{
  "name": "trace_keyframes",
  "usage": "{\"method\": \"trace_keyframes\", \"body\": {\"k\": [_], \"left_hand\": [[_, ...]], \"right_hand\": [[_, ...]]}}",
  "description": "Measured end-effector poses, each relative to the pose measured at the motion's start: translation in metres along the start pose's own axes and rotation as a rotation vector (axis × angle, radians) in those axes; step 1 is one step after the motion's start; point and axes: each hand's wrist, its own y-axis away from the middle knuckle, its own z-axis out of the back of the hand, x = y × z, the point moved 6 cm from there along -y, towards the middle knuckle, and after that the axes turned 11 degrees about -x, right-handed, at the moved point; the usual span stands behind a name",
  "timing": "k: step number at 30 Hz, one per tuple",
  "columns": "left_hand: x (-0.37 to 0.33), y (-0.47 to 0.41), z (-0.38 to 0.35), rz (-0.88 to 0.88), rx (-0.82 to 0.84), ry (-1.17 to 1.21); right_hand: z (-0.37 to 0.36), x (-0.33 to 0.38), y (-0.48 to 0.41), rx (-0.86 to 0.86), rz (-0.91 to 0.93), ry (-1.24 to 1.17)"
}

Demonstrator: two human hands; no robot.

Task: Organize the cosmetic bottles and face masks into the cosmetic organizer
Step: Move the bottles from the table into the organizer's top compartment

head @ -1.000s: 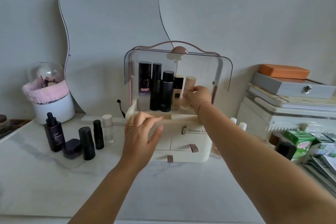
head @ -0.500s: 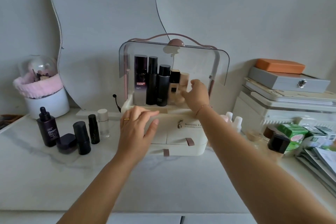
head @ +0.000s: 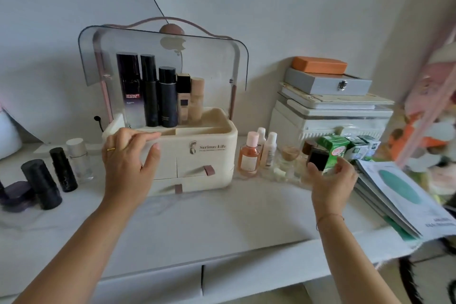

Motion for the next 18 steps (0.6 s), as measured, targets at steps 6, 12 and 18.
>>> {"method": "trace_keyframes", "body": {"k": [6,12,18], "left_hand": [[-0.002,0.003,-0.001,0.012,-0.006,-0.026],[-0.005,0.003,0.002,0.002,-0.001,-0.003],[-0.005,0.003,0.002,-0.014,0.000,-0.008]], "right_hand": [[-0.024,-0.034,-0.006,0.150,-0.053,0.073],[-0.004,-0.020,-0.001,-0.020,0.023,0.059],[0.015,0.108,0.059,0.068,0.474,-0.266]]}}
